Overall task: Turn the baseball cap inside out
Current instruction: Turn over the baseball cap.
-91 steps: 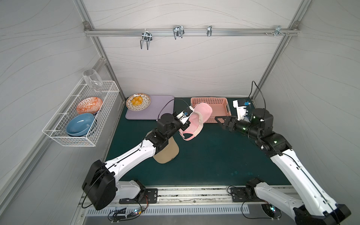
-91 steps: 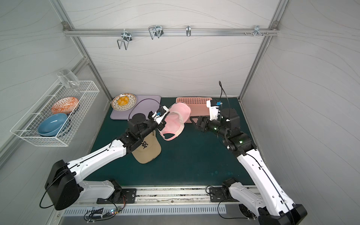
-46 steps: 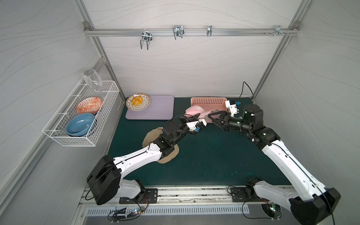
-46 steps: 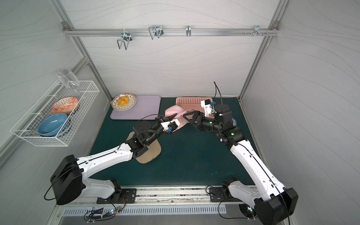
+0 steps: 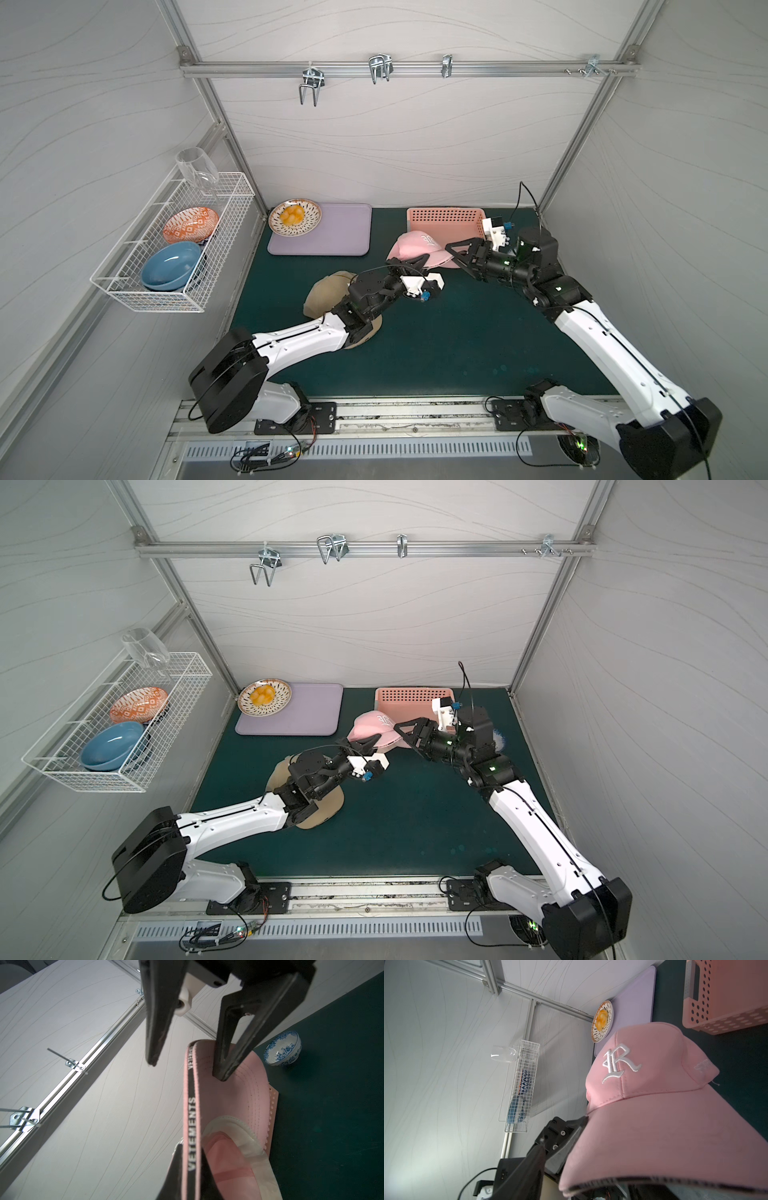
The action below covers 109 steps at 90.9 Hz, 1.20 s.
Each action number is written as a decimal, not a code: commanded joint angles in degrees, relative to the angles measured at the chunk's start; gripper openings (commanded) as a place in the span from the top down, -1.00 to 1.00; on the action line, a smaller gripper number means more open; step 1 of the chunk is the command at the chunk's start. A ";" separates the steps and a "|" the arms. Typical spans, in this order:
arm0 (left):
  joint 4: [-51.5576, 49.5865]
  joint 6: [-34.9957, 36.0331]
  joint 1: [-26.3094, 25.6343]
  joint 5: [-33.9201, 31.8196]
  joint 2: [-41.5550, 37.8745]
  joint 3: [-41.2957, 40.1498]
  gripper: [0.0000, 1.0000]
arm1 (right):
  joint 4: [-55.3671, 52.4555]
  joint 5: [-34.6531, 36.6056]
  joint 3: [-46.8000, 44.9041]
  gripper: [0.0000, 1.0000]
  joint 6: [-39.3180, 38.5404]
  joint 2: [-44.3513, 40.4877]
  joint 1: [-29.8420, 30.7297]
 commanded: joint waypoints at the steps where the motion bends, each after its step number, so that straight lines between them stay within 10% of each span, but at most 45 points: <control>1: 6.11 5.11 -0.96 4.37 -2.21 0.04 1.00 | 1.78 0.73 -0.46 -0.05 0.46 0.79 -0.64; 23: 4.05 5.16 -2.19 5.89 -4.98 -0.15 1.00 | 2.70 -1.31 -2.57 0.65 -0.44 1.73 -1.71; 32: 2.14 0.75 -2.44 5.13 -7.81 -0.45 -0.17 | 2.41 -2.31 -2.72 0.92 -2.89 1.44 -2.06; 38: -1.29 -7.56 -2.43 2.68 -11.27 0.19 -0.41 | 1.97 -3.67 -2.71 1.00 -5.18 0.95 -2.61; 71: -32.08 -59.54 6.45 -18.97 -27.35 8.65 -0.63 | 6.53 -20.97 -8.62 1.00 -27.26 -0.80 -3.09; 88: -48.98 -79.44 18.17 -9.64 -29.18 11.68 -0.61 | 14.42 -29.50 -11.33 1.00 -24.19 3.03 -2.99; 109: -52.91 -85.66 22.44 -0.26 -28.53 9.92 -0.62 | 16.64 -30.08 -13.10 1.00 -24.34 6.88 -2.89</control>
